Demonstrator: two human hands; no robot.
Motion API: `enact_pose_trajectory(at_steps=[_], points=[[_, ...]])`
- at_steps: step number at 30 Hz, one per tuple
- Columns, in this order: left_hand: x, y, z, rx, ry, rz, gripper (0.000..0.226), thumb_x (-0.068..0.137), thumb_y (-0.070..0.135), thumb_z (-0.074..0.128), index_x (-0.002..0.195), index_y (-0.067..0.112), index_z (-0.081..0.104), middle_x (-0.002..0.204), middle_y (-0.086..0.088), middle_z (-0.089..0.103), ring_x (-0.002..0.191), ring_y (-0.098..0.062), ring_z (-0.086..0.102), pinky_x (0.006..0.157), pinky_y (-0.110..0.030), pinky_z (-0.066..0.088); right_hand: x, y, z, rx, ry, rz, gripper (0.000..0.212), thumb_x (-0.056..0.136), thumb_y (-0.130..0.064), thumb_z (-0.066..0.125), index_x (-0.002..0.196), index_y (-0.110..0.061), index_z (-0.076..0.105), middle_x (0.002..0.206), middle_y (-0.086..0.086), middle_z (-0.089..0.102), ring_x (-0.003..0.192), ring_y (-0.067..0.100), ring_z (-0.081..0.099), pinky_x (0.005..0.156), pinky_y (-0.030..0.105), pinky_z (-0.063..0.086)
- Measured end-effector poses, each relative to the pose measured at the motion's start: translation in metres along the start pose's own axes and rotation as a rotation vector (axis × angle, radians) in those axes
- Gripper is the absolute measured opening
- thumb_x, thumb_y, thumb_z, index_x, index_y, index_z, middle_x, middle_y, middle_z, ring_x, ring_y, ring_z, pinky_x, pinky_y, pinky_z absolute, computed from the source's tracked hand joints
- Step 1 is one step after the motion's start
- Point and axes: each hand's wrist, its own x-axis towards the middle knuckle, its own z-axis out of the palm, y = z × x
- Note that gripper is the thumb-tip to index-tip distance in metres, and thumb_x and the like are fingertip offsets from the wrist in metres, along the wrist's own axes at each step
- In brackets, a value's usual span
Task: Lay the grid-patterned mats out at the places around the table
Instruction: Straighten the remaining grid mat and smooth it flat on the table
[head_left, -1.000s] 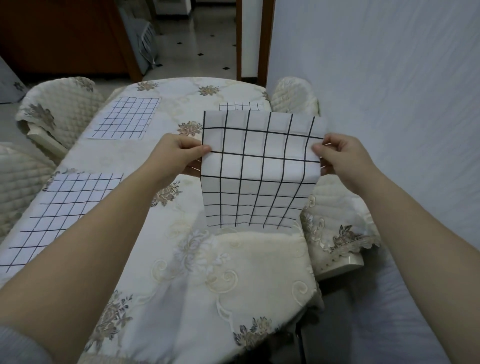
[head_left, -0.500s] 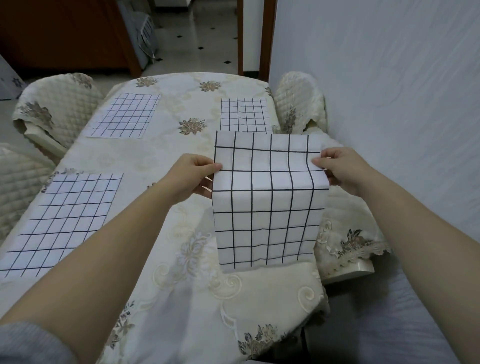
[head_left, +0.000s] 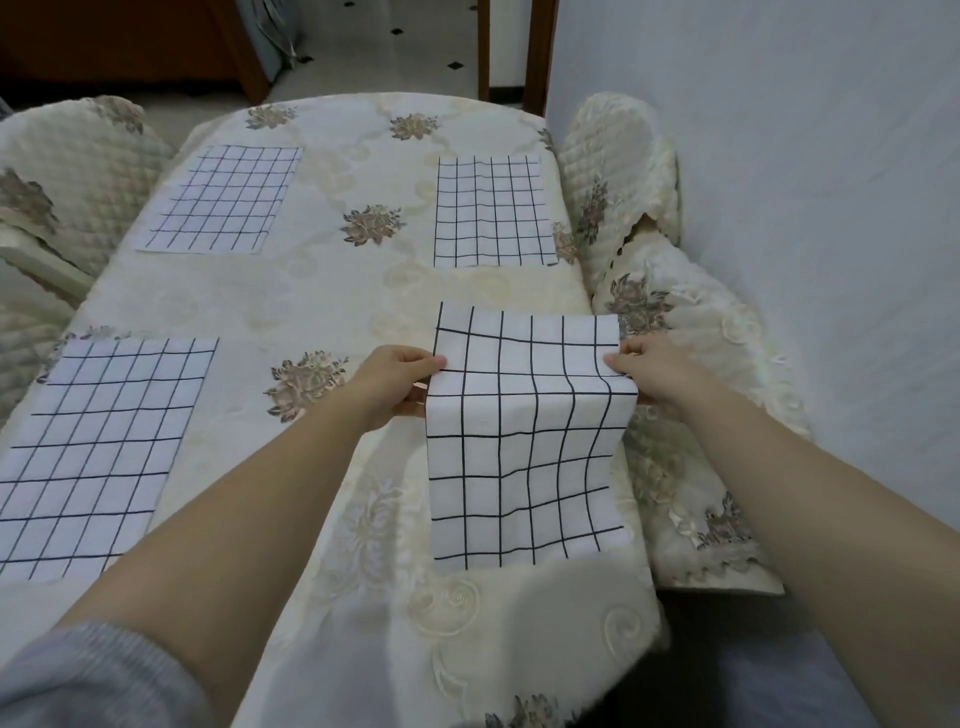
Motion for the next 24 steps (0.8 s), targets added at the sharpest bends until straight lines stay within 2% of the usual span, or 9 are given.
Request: enact_pose_trajectory(at_steps=[1,2,5,8,10,12,17,19,24], points=[[0.007,-0.001,0.0,-0.001,0.007,-0.006,0.013,0.092,0.016,0.06,0.092,0.006,0.068,0.085,-0.01,0.069,0.058,-0.02,0.066,0.057,-0.031,0.058,0.005,0.001,0.002,0.0,0.003,0.003,0.021,0.086,-0.029,0.064,0.081,-0.008,0.062,0.082,0.018,0.064,0.073,0.025,0.06,0.069,0.038,0.056],[0.014,-0.002,0.0,-0.001,0.012,-0.011,0.014,0.092,0.017,0.06,0.094,0.005,0.068,0.088,-0.011,0.069,0.063,-0.021,0.067,0.063,-0.033,0.059,0.012,0.002,0.003,-0.001,0.014,0.006,0.021,0.085,-0.028,0.064,0.079,-0.008,0.063,0.08,0.018,0.063,0.073,0.026,0.059,0.07,0.04,0.054],[0.035,-0.005,0.0,-0.012,0.021,-0.032,0.018,0.093,0.017,0.059,0.098,0.003,0.068,0.093,-0.012,0.069,0.075,-0.026,0.067,0.072,-0.036,0.058,0.027,0.002,0.01,0.028,0.049,0.015,0.019,0.086,-0.02,0.063,0.071,-0.009,0.059,0.069,0.012,0.055,0.067,0.021,0.049,0.057,0.029,0.041],[0.054,-0.007,0.001,-0.027,0.026,-0.067,0.021,0.093,0.018,0.059,0.104,0.001,0.067,0.091,-0.011,0.069,0.075,-0.025,0.067,0.071,-0.035,0.057,0.043,0.002,0.017,0.036,0.056,0.023,0.015,0.089,-0.016,0.06,0.08,-0.005,0.062,0.068,0.011,0.054,0.06,0.02,0.047,0.047,0.022,0.038],[0.066,-0.01,0.001,-0.024,0.037,-0.091,0.019,0.093,0.018,0.06,0.101,0.004,0.068,0.089,-0.009,0.07,0.072,-0.023,0.068,0.069,-0.034,0.057,0.055,0.006,0.023,0.064,0.032,0.044,0.013,0.09,-0.015,0.059,0.08,-0.006,0.061,0.069,0.011,0.053,0.06,0.02,0.048,0.048,0.024,0.042],[0.077,-0.013,0.001,-0.023,0.047,-0.112,0.018,0.093,0.018,0.06,0.098,0.003,0.068,0.088,-0.009,0.07,0.073,-0.025,0.067,0.074,-0.038,0.055,0.066,0.01,0.028,0.105,0.028,0.058,0.012,0.089,-0.014,0.06,0.08,-0.008,0.062,0.074,0.014,0.054,0.067,0.022,0.05,0.054,0.029,0.043],[0.096,-0.019,-0.001,-0.017,0.064,-0.148,0.018,0.093,0.015,0.059,0.098,0.0,0.067,0.085,-0.012,0.068,0.064,-0.024,0.065,0.053,-0.028,0.051,0.087,0.014,0.037,0.144,0.018,0.087,0.004,0.087,-0.013,0.065,0.083,-0.014,0.064,0.085,0.011,0.064,0.071,0.023,0.06,0.064,0.037,0.053],[0.103,-0.021,-0.003,-0.004,0.082,-0.158,0.016,0.092,0.014,0.06,0.096,0.0,0.067,0.086,-0.016,0.068,0.067,-0.027,0.064,0.055,-0.031,0.051,0.093,0.014,0.04,0.135,0.032,0.085,0.006,0.085,-0.012,0.067,0.082,-0.015,0.063,0.085,0.011,0.064,0.073,0.023,0.06,0.067,0.038,0.054],[0.116,-0.023,-0.009,0.004,0.131,-0.159,0.014,0.09,0.009,0.062,0.092,-0.003,0.067,0.088,-0.022,0.068,0.069,-0.029,0.065,0.057,-0.033,0.053,0.103,0.009,0.047,0.147,0.065,0.075,0.009,0.083,-0.007,0.068,0.091,-0.006,0.063,0.076,0.008,0.059,0.062,0.017,0.052,0.052,0.029,0.044]])
